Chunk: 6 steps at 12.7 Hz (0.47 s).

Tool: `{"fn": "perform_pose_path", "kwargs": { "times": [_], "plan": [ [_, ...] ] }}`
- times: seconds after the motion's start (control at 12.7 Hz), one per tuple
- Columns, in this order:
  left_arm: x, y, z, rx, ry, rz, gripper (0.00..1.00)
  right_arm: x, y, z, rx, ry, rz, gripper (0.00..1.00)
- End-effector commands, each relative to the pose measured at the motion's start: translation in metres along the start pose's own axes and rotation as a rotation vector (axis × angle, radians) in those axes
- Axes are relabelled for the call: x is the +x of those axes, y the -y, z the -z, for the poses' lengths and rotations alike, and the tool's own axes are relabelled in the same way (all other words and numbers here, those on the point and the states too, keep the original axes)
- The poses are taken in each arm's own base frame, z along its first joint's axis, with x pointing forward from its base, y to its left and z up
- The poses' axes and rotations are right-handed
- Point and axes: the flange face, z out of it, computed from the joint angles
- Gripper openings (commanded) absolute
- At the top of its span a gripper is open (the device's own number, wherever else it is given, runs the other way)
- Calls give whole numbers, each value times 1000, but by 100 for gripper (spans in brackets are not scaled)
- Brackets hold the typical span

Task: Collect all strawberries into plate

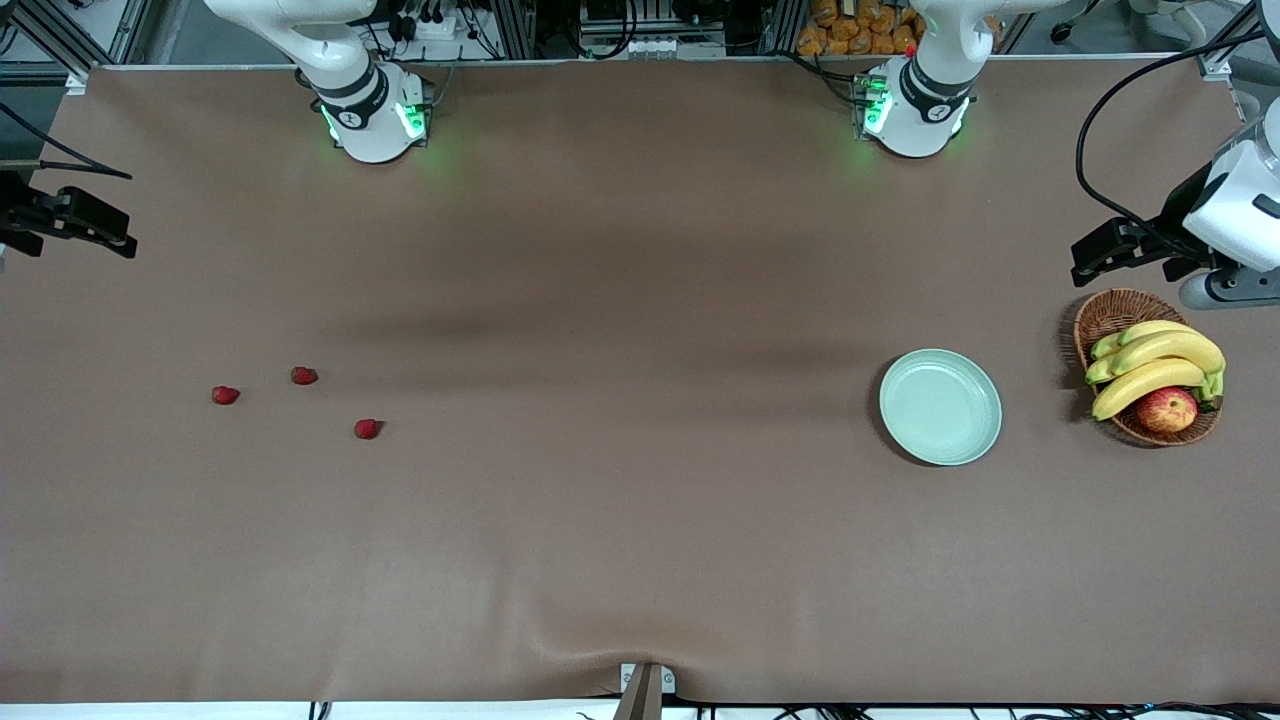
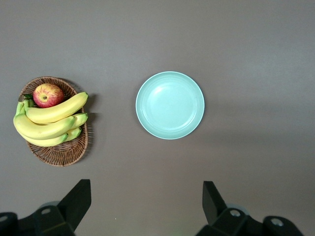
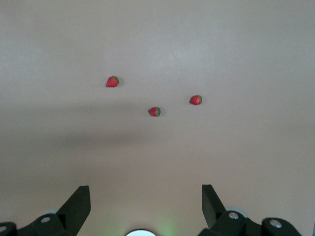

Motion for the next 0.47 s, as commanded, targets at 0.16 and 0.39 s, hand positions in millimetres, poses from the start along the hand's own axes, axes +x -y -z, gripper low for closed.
{"fn": "perform_pose_path", "kwargs": {
  "times": [0.16,0.39],
  "plan": [
    [0,0,5,20,-4,-17,100,-12,5,9,53,28,-15,100],
    [-1,1,0,17,11,-21,100,-16,6,15,61,36,-16,100]
  ]
}}
